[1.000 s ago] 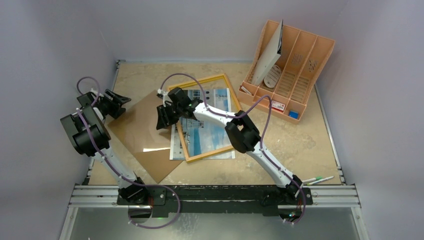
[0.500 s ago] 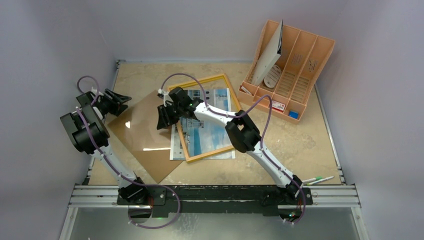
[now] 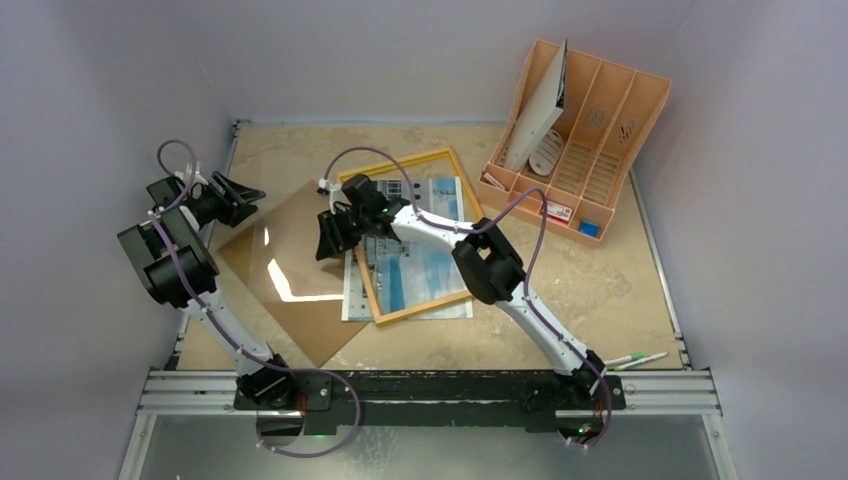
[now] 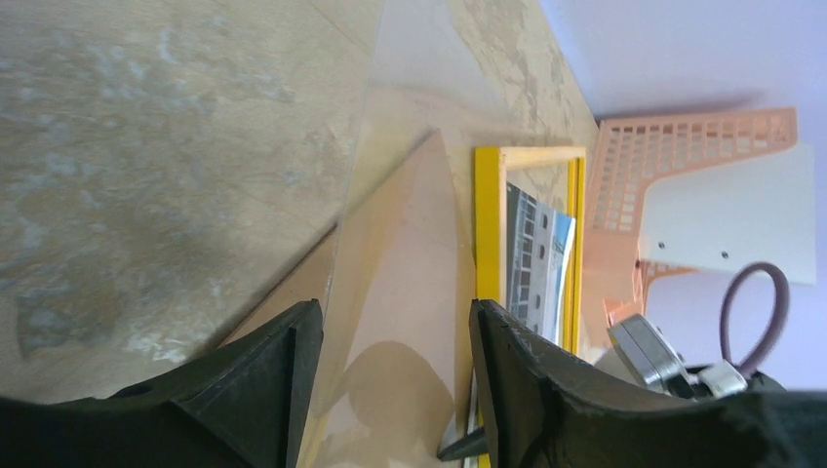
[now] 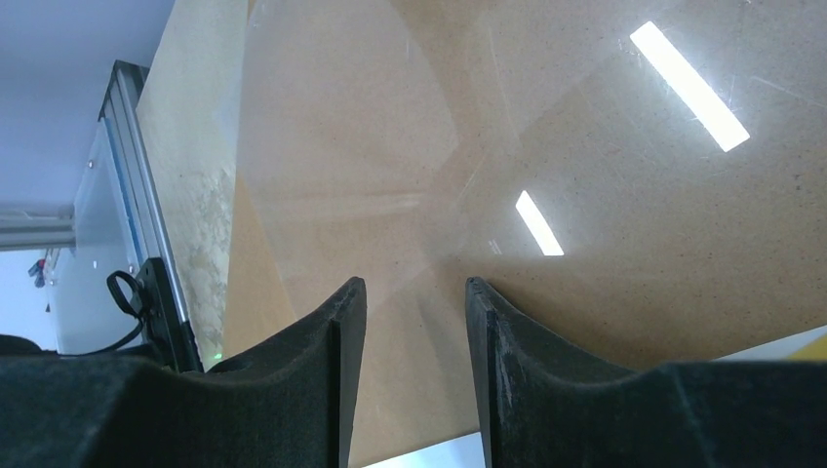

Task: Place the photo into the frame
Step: Pick up the photo frame item at the center of the board, then move the photo frame to the center of the board, then place the photo frame item in the photo frame.

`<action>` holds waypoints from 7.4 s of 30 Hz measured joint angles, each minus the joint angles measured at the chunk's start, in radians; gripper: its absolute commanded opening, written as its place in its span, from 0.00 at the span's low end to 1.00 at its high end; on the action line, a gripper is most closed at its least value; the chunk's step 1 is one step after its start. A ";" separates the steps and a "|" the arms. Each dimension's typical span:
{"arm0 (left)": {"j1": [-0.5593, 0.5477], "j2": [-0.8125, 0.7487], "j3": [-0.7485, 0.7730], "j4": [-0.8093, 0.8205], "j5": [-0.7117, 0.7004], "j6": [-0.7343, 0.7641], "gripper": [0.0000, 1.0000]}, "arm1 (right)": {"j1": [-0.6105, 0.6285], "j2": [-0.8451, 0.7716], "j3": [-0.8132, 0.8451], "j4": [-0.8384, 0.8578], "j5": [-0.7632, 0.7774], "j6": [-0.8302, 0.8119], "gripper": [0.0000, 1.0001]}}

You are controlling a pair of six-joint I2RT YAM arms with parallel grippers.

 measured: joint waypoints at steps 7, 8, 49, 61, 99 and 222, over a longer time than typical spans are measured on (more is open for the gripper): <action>-0.013 0.000 0.043 -0.139 0.087 0.133 0.60 | -0.018 -0.037 -0.081 0.040 -0.079 -0.007 0.48; -0.016 0.000 0.045 -0.155 0.091 0.153 0.59 | -0.023 -0.039 -0.089 0.042 -0.099 -0.007 0.48; -0.063 0.114 0.114 -0.480 0.143 0.280 0.20 | -0.070 -0.044 -0.128 0.027 -0.229 0.062 0.45; -0.043 0.098 0.111 -0.451 0.143 0.254 0.00 | -0.071 -0.052 -0.148 0.048 -0.226 0.062 0.54; -0.030 -0.472 0.494 -0.688 -0.220 0.144 0.00 | -0.157 -0.570 -0.518 -0.185 0.409 0.011 0.74; -0.335 -0.584 0.289 0.269 0.035 -0.766 0.79 | -0.579 -1.028 -0.750 0.808 -0.375 0.752 0.00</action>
